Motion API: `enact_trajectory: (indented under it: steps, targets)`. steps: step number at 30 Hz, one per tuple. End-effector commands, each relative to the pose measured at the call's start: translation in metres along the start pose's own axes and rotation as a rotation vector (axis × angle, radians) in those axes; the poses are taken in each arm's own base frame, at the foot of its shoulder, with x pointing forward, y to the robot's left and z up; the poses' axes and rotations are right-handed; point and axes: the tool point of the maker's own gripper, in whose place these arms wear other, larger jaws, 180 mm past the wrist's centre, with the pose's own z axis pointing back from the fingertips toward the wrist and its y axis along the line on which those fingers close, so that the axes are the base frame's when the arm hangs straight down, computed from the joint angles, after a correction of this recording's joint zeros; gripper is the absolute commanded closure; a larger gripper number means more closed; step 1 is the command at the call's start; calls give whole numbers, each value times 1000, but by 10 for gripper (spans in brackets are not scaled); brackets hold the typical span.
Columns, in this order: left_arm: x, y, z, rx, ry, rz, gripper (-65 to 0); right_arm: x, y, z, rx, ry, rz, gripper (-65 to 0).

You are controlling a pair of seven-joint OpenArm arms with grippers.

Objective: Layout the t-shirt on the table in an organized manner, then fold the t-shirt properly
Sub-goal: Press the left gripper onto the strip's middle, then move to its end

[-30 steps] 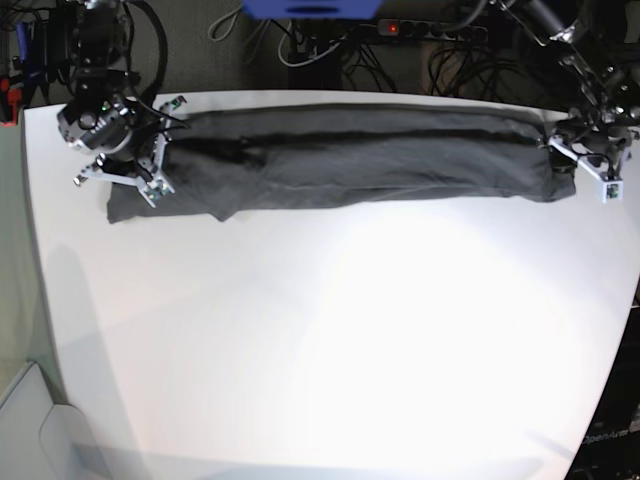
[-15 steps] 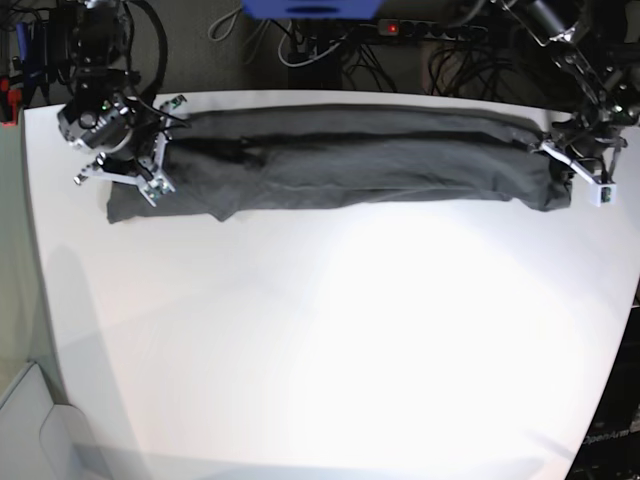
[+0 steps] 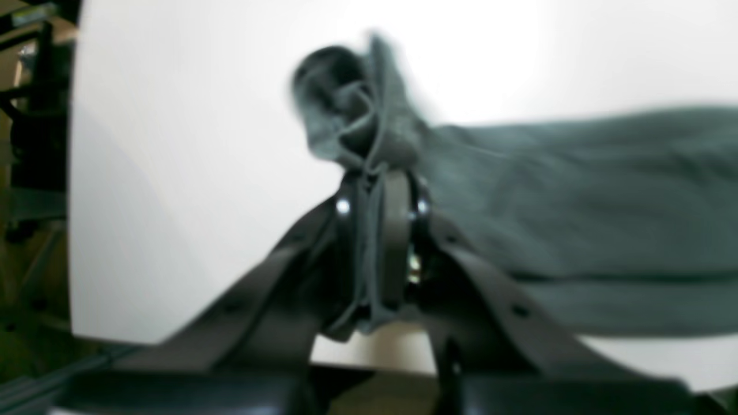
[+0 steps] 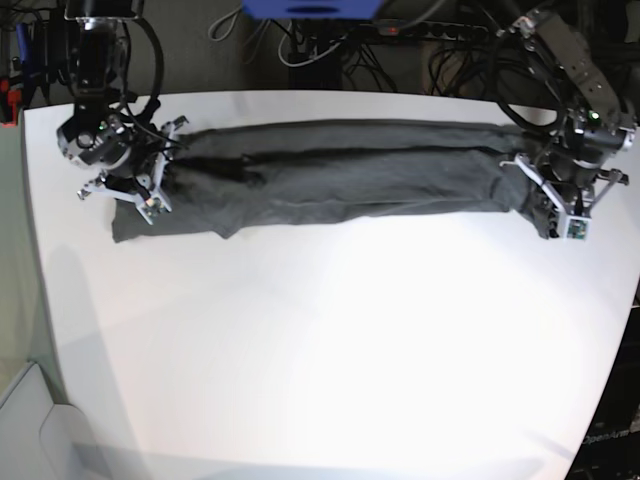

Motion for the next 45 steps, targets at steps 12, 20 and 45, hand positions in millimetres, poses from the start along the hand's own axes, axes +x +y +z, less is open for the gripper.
enact_trajectory:
  steps: [12,20,45]
  targets:
    - [17,-140,9,-317,-26,-156,-4,-18,8,-9,32,73,1,-218]
    - [43,-192,19,-439,-100,-268,-4,-18,8,-9,32,73,1,-218]
    - [47,-261,30,-618,-163,-357,-85,-18,8,-9,32,73,1,-218]
